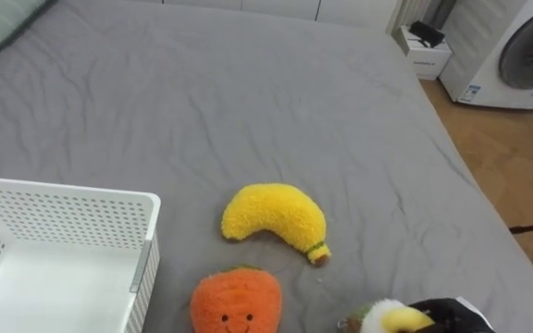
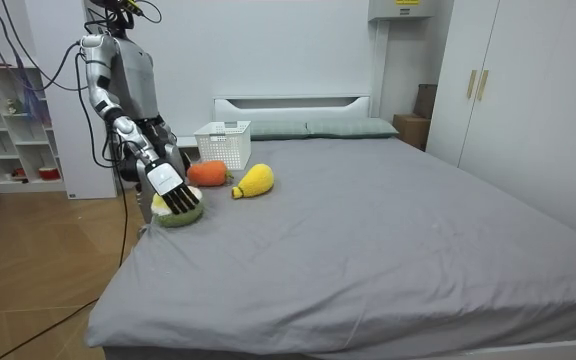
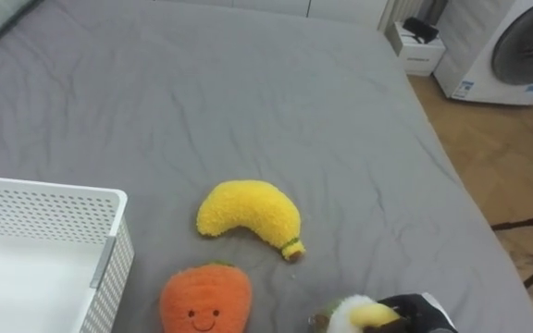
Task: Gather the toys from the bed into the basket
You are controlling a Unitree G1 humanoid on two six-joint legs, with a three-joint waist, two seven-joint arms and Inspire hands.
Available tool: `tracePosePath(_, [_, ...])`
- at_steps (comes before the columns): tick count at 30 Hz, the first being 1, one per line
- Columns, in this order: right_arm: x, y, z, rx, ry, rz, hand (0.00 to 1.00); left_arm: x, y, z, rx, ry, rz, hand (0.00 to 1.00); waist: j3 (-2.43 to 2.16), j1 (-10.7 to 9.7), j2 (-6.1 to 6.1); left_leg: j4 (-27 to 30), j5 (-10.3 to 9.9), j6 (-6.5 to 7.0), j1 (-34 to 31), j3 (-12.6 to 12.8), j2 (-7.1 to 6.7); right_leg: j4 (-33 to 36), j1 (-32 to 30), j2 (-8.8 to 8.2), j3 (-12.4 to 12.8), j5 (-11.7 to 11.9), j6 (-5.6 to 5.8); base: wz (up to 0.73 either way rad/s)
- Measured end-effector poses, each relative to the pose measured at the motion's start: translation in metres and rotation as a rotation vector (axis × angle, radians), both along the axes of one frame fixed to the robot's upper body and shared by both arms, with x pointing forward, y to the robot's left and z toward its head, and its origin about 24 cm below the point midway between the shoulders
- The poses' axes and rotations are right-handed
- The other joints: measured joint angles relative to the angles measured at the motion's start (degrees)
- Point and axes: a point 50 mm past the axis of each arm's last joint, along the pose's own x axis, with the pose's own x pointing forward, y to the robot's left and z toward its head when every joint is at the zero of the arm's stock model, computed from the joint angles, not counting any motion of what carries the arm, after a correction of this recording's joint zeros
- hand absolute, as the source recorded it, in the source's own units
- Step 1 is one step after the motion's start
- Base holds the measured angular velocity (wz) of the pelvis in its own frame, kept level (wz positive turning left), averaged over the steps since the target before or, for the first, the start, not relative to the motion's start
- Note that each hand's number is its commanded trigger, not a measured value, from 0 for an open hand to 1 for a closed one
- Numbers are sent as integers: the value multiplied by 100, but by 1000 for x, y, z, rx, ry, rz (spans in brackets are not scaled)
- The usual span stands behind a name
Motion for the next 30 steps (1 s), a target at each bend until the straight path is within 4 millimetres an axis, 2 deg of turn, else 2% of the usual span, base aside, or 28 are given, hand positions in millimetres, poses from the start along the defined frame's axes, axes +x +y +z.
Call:
tracePosePath(8, [10,4,3,15,-2,51,100,7,0,0,-7,-15,-5,0,-14,33,-13,7,2,0,-132,0,0,15,-142,0,-7,1,-1,0])
tracePosePath(9, [12,4,5,17,-11,56,100,7,0,0,-7,-16,-5,0,-28,23,-36,4,3,-2,-136,-2,0,19,-139,0,-11,1,-1,3])
tracePosePath(16, [29,7,20,2,-97,82,100,9,0,0,-9,-20,-2,0,-27,11,-62,17,5,-2,-144,-62,-7,25,-110,-26,-128,1,1,4])
tracePosePath(19, [43,10,34,-19,-173,114,100,9,-1,0,-21,-19,-2,0,-33,19,-84,36,5,0,-140,-81,-14,34,-92,-36,-129,-1,4,2])
tracePosePath(21, [60,16,56,-65,-269,176,100,10,0,0,-30,-18,-4,0,-31,7,-82,41,4,0,-135,-81,-15,32,-87,-35,-133,-1,4,0])
tracePosePath(27, [93,30,109,-89,-516,252,100,13,1,0,-42,-23,-11,0,-13,39,-62,54,3,1,-124,-130,-18,24,-48,-35,-151,-2,5,4])
tracePosePath(30, [98,35,123,-99,-579,273,100,17,1,0,-43,-33,-15,0,4,145,-60,53,4,1,-141,-130,-19,44,-72,-37,-152,-5,10,0])
